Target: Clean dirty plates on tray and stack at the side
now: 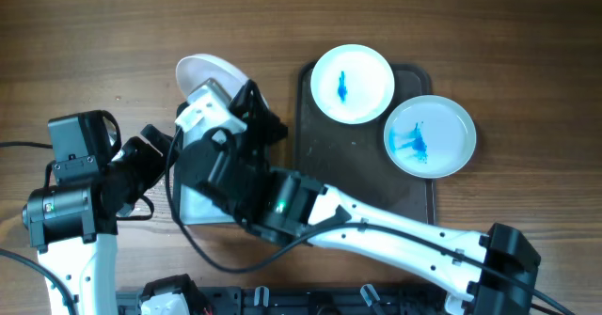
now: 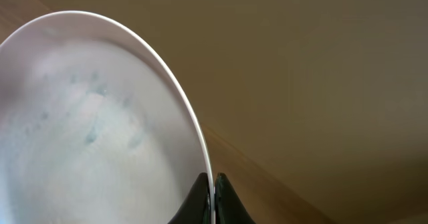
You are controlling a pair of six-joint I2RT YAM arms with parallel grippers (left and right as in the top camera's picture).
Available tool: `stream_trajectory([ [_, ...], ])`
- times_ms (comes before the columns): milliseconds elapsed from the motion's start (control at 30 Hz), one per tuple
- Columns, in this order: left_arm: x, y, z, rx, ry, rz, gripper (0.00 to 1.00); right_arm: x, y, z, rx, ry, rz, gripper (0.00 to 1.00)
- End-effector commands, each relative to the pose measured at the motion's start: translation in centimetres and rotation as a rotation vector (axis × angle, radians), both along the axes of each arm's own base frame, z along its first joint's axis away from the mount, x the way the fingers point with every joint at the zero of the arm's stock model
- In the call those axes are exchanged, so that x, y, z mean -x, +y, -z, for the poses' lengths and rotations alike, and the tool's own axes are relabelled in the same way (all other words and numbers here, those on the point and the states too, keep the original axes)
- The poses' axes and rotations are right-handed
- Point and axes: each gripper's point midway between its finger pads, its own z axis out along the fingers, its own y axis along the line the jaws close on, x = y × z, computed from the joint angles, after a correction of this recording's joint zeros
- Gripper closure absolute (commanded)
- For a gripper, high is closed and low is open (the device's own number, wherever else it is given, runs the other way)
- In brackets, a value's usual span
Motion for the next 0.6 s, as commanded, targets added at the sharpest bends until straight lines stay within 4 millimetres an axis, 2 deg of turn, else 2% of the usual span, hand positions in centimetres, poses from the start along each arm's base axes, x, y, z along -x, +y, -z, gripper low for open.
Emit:
stream_trajectory([
  [0, 0.0, 0.0, -0.2, 0.002, -0.009, 0.004, 0.00, -0.1, -1.5, -2.0, -0.025, -0.051, 0.077, 0.95],
  [233, 0.0, 0.0, -0.2, 0.002, -0.009, 0.004, 0.00, -0.8, -1.4, -2.4, -0.022, -0.065, 0.079, 0.96],
  [567, 0.0, 0.0, -0.2, 0.002, -0.009, 0.004, 0.00, -1.1, -1.0, -1.0, 0.084, -0.062, 0.090, 0.96],
])
